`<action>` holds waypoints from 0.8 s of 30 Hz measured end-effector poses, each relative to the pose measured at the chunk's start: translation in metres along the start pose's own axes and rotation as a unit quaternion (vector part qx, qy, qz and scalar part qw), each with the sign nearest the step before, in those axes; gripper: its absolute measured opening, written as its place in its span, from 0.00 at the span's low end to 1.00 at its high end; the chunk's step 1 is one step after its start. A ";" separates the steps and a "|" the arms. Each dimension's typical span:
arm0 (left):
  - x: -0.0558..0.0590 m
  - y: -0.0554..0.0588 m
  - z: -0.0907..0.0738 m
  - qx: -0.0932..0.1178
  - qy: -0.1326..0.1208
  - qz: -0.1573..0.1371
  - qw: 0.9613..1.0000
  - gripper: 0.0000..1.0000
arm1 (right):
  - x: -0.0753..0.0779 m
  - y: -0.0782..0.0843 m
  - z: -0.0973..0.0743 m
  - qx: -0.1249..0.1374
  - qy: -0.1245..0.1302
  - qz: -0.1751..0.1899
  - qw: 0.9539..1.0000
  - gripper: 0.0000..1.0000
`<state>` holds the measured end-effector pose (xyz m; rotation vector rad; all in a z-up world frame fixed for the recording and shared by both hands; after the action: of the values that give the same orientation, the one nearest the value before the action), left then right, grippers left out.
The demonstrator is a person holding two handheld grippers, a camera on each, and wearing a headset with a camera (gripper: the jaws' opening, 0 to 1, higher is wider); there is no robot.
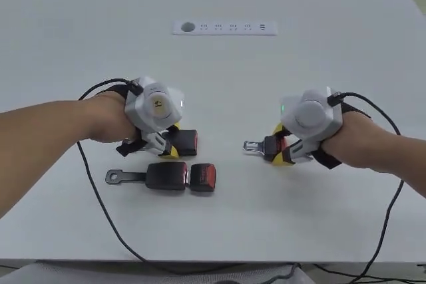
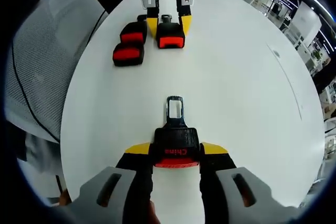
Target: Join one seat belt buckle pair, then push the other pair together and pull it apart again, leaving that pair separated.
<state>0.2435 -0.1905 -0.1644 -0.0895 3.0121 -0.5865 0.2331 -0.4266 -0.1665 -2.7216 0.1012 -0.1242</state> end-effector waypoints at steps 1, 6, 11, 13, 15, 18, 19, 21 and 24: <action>0.000 0.000 0.000 0.000 0.000 0.000 1.000 0.33 | 0.000 0.004 -0.002 -0.002 0.002 -0.001 1.000 0.33; -0.001 0.002 0.001 -0.001 0.002 -0.002 1.000 0.33 | -0.001 0.018 -0.009 -0.007 0.003 0.007 1.000 0.33; -0.002 0.003 0.002 -0.003 0.002 -0.004 1.000 0.33 | 0.004 0.030 -0.014 -0.010 0.008 0.016 1.000 0.33; -0.002 0.002 0.002 -0.004 0.002 -0.005 1.000 0.34 | 0.006 0.034 -0.013 -0.010 0.009 0.020 1.000 0.33; -0.002 0.002 0.002 -0.005 0.002 -0.010 1.000 0.34 | 0.005 0.033 -0.013 -0.009 0.009 0.021 1.000 0.33; -0.002 0.001 0.002 -0.010 0.004 -0.012 1.000 0.34 | 0.004 0.033 -0.012 -0.014 0.012 0.019 1.000 0.35; -0.003 0.001 0.002 -0.011 0.004 -0.012 1.000 0.34 | 0.005 0.033 -0.012 -0.016 0.019 0.016 1.000 0.37; -0.005 0.001 0.003 -0.012 0.004 -0.013 1.000 0.34 | 0.007 0.030 -0.015 -0.018 0.020 0.018 0.999 0.38; -0.004 0.001 0.003 -0.011 0.000 -0.014 1.000 0.34 | 0.007 0.031 -0.014 -0.018 0.021 0.019 0.999 0.38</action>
<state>0.2479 -0.1901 -0.1671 -0.1315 3.0229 -0.5559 0.2371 -0.4614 -0.1657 -2.7517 0.1686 -0.1698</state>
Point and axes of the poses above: the centre of the closed fingertips' face, and the gripper's own axes: z roughly forward along the fingers, x roughly to its right, y roughly out of its underside, the point moved 5 cm from there along -z, roughly backward along the fingers, and after that the axes turned 2 degrees about -x, right-handed, at the moved point
